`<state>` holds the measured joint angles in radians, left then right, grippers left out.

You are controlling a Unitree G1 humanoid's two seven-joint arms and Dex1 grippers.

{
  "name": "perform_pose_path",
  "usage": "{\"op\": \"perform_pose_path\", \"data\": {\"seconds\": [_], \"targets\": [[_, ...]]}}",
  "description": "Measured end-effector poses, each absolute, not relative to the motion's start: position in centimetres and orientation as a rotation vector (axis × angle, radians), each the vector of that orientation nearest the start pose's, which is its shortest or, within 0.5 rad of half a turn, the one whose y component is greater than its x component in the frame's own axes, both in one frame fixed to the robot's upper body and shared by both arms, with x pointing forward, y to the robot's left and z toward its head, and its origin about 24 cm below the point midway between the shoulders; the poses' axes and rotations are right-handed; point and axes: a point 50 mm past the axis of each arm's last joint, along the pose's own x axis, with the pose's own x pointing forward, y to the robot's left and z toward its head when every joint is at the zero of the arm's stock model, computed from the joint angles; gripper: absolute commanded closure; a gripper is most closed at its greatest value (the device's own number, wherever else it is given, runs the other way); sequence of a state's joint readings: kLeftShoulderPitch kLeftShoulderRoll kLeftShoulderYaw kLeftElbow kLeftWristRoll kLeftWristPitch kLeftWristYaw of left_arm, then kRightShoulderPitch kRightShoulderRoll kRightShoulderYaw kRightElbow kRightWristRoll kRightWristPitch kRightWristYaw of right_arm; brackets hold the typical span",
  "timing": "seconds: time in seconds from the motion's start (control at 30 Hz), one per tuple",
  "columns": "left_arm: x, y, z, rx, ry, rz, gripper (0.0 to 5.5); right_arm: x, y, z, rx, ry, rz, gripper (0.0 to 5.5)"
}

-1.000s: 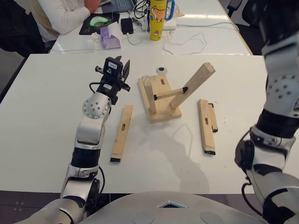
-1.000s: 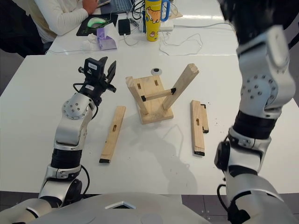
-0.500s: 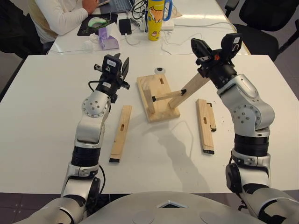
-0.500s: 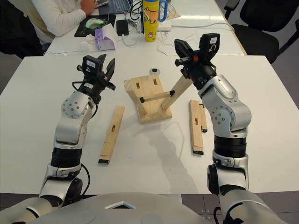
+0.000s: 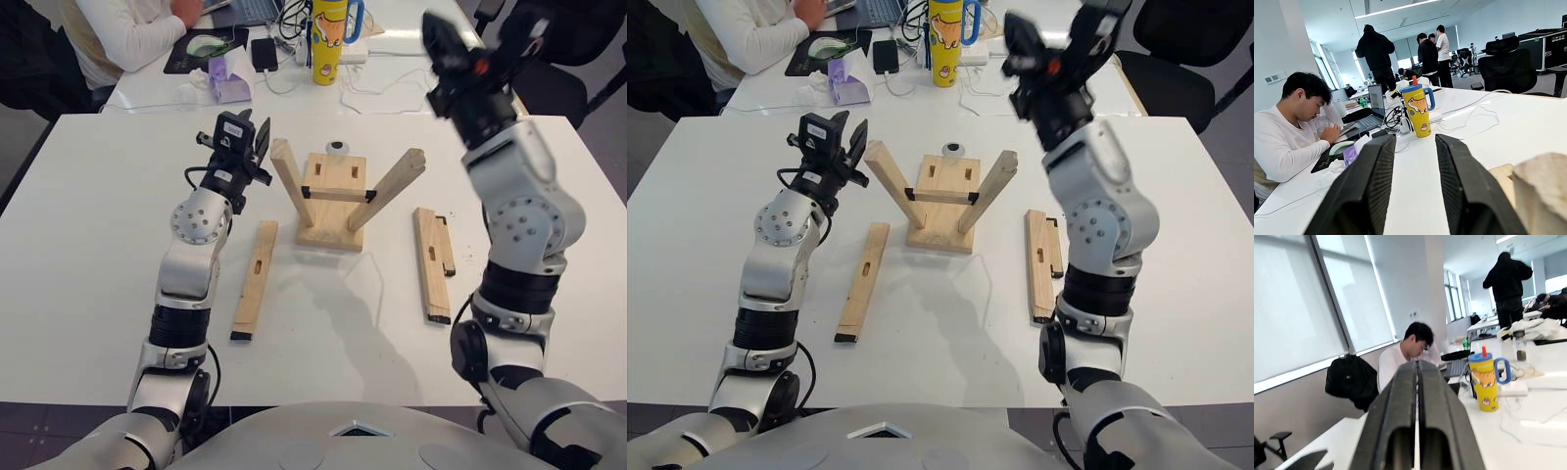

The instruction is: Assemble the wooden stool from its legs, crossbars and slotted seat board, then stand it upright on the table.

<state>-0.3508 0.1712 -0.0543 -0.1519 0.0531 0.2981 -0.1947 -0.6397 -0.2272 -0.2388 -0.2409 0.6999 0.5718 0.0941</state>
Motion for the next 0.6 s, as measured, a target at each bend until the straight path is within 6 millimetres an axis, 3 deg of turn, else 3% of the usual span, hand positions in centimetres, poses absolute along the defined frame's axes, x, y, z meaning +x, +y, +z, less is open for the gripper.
{"op": "perform_pose_path", "data": {"seconds": [0.07,0.17,0.3,0.43,0.53,0.6], "targets": [[30.6,13.6,14.0,0.254,-0.169,-0.248,4.02,32.1,-17.0,24.3,0.339,-0.337,0.33,5.49],[30.7,14.4,14.1,0.255,-0.168,-0.202,4.02,33.6,-19.5,21.8,0.252,-0.218,0.183,5.49],[30.7,15.0,13.9,0.271,-0.141,-0.189,4.02,34.4,-21.1,19.0,0.049,-0.089,0.194,5.49],[30.6,15.9,13.6,0.285,-0.11,-0.17,4.02,33.9,-20.0,16.3,-0.117,0.047,0.454,5.49],[30.6,16.3,13.6,0.287,-0.109,-0.156,4.02,33.0,-19.2,16.8,-0.205,0.053,0.64,5.49],[30.6,16.9,13.8,0.294,-0.108,-0.139,4.02,31.6,-18.3,15.8,-0.247,0.115,0.817,5.49]]}}
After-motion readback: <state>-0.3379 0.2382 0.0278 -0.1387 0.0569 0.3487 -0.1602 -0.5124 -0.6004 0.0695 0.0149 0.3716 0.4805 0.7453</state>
